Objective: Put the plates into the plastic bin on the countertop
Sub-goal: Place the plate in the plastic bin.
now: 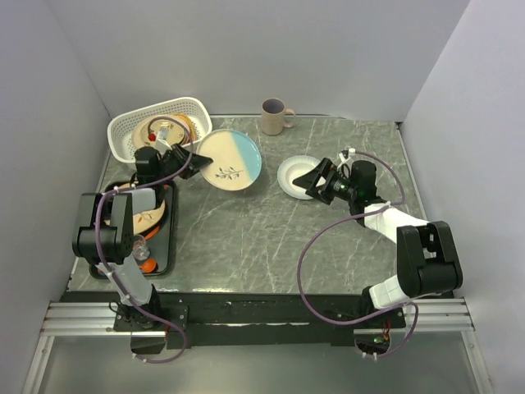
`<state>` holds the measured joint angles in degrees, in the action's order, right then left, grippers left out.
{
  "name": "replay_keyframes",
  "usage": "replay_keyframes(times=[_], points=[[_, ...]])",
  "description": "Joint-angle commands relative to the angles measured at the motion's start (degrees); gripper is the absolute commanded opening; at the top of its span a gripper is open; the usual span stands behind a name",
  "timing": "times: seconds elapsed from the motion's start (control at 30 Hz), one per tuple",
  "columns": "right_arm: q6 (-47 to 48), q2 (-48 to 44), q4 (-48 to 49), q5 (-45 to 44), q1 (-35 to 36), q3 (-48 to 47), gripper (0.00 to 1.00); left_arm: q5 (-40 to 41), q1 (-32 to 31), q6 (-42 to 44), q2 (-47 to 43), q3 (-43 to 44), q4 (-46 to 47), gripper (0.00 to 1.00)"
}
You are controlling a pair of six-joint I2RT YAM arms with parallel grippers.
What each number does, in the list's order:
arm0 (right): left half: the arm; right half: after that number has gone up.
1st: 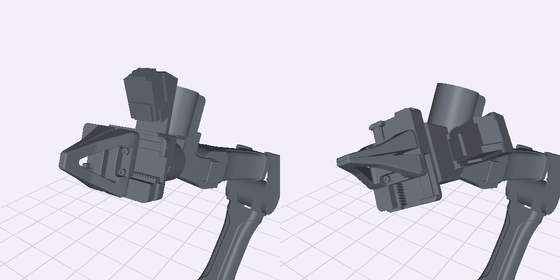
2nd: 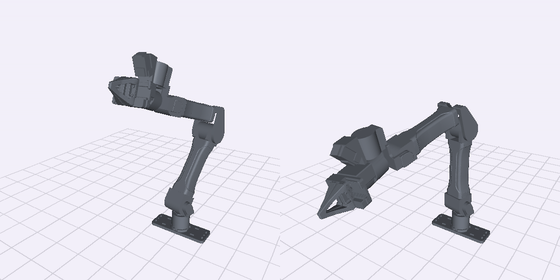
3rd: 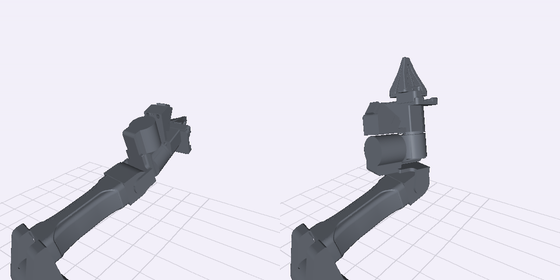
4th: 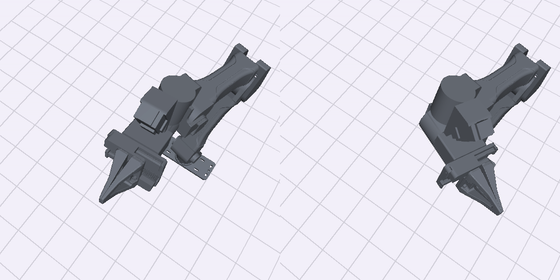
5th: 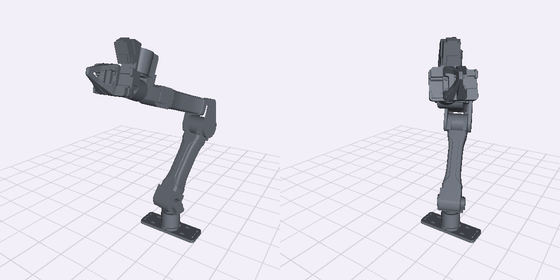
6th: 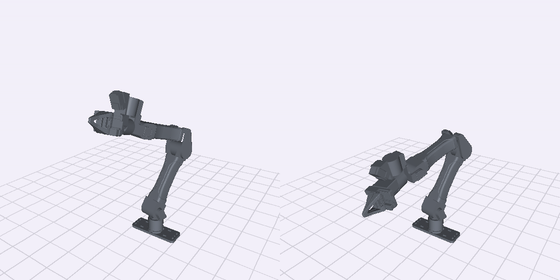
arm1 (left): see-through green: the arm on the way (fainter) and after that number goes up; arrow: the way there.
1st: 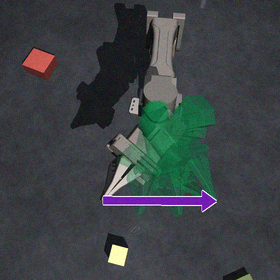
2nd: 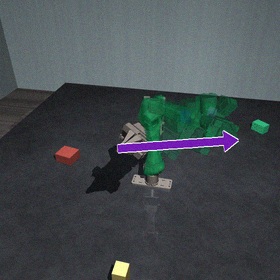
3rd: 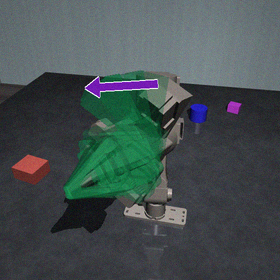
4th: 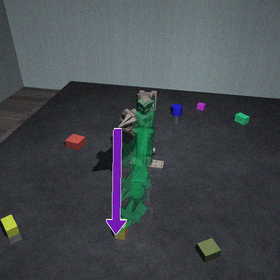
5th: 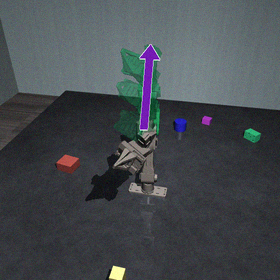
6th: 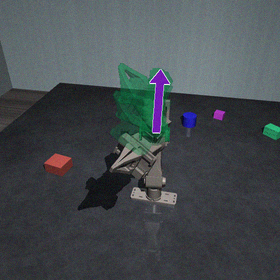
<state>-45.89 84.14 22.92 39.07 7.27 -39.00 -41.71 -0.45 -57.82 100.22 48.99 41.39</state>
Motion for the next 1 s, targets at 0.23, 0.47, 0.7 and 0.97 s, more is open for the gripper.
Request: replay_keyframes(times=[0.23,0.47,0.7,0.97], points=[[0.5,1.6,2.2,1.6,0.5,-1.7,0.98,-5.0,9.5,-7.7,-7.3,5.8,9.2,0.01],[0.7,1.4,2.0,1.5,0.5,-0.5,0.98,-4.0,13.6,-11.3,-7.2,4.3,13.5,0.01],[3.0,-1.3,-1.5,0.0,0.5,0.2,0.99,-2.7,15.5,-14.3,-5.0,3.8,17.4,0.01],[4.5,-2.5,-4.5,-0.4,0.4,-0.7,1.0,-0.5,17.3,-13.8,-5.0,4.7,15.1,0.01]])
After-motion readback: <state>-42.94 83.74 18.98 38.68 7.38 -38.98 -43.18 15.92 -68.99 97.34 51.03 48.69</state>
